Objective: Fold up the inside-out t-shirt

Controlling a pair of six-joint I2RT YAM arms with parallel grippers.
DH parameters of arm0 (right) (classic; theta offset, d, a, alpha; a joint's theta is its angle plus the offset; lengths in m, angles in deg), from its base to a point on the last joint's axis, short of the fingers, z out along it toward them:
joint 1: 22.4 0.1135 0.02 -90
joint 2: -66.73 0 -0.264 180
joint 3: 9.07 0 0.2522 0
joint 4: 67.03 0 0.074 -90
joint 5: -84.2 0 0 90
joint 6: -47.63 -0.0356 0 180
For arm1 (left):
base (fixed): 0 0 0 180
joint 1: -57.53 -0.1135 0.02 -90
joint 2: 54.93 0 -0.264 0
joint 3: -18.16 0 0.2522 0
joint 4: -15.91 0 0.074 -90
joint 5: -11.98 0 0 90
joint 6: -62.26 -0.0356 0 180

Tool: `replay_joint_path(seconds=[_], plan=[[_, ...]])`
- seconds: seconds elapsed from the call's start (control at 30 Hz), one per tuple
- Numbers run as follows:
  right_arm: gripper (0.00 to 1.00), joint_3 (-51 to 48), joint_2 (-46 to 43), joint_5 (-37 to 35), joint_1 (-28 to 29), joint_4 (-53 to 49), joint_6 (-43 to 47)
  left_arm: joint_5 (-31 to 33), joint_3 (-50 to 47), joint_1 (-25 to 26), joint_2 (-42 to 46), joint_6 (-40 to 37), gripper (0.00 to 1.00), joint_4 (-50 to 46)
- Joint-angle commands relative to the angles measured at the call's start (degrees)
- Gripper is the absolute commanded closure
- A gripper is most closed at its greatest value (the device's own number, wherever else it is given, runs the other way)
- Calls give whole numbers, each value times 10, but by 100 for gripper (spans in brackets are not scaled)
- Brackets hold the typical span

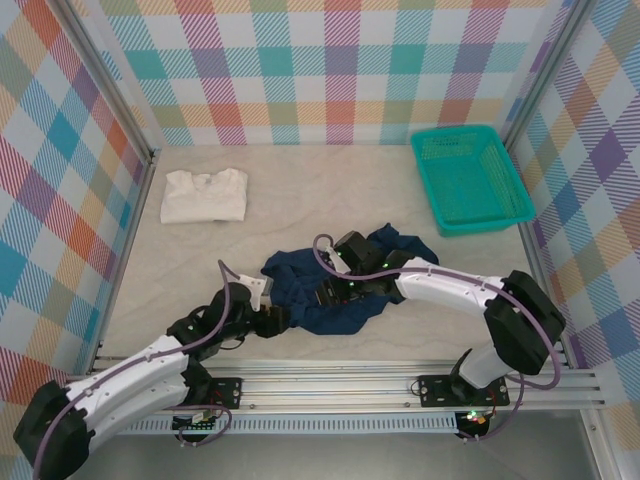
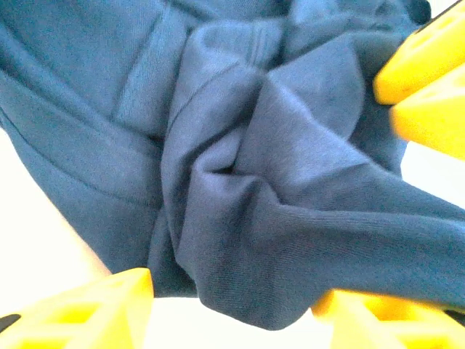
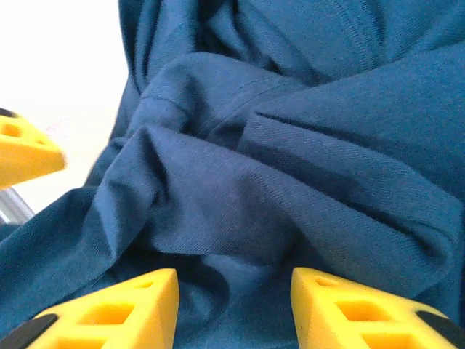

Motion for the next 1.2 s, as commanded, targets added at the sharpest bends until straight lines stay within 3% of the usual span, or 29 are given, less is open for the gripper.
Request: replay_joint_path(seconds=[0.0, 0.1, 0.23, 0.47, 0.77, 0.87, 1.03, 1.17], plan=[[55, 6, 22, -30, 4, -15, -12, 51, 36, 4, 78, -2, 32, -67], [56, -3, 29, -22, 4, 21, -14, 49, 47, 4, 117, -11, 26, -53], [60, -10, 34, 19, 3, 91, -16, -1, 103, 16, 21, -50, 26, -42], [100, -37, 24, 114, -33, 198, -67, 10, 160, 74, -153, -94, 31, -23], [100, -87, -18, 210, -90, 312, -140, 33, 175, 93, -281, -56, 33, 61], [100, -88, -15, 226, -91, 328, -149, 24, 188, 93, -322, -43, 42, 101], [100, -81, -31, 206, -95, 283, -122, 22, 189, 79, -333, -45, 87, 112], [100, -58, -67, 104, -95, 149, -40, -67, 127, 38, -271, -57, 99, 151]])
